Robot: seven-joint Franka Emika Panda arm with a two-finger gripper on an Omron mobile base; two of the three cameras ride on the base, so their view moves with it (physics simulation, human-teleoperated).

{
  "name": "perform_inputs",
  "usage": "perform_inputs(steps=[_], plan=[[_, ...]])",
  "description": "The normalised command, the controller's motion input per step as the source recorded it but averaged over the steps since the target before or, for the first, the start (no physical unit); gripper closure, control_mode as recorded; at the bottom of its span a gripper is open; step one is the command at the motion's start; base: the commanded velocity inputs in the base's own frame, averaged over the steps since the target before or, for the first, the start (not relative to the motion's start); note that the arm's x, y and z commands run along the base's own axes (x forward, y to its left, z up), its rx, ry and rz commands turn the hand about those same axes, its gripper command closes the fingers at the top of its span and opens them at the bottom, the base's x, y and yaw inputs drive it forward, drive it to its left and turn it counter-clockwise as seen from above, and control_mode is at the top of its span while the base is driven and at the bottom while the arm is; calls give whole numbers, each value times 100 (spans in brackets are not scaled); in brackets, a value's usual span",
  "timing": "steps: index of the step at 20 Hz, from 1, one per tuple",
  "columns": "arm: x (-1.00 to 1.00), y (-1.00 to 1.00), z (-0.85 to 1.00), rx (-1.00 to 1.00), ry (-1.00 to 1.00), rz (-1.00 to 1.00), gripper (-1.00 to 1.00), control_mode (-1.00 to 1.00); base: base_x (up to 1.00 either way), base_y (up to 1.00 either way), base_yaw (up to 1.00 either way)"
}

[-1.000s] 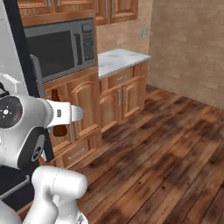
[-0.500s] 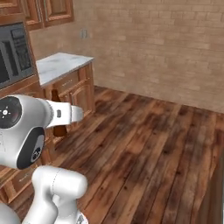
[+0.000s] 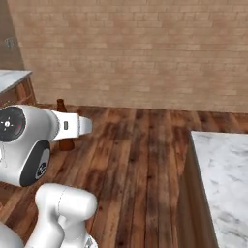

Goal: Open the fridge, grab two sodas, and place both sodas inside the bowl with ice on the dining counter.

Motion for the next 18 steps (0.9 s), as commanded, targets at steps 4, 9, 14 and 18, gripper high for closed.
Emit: perform_inputs(steps=[4,9,14,18], plan=[[0,0,0,0,0,0,100,100,27,23,-64],[0,0,0,0,0,0,100,100,79,65,-46],[0,0,0,0,0,0,100,100,100,81,-27],[0,0,0,0,0,0,100,100,100,77,-24]])
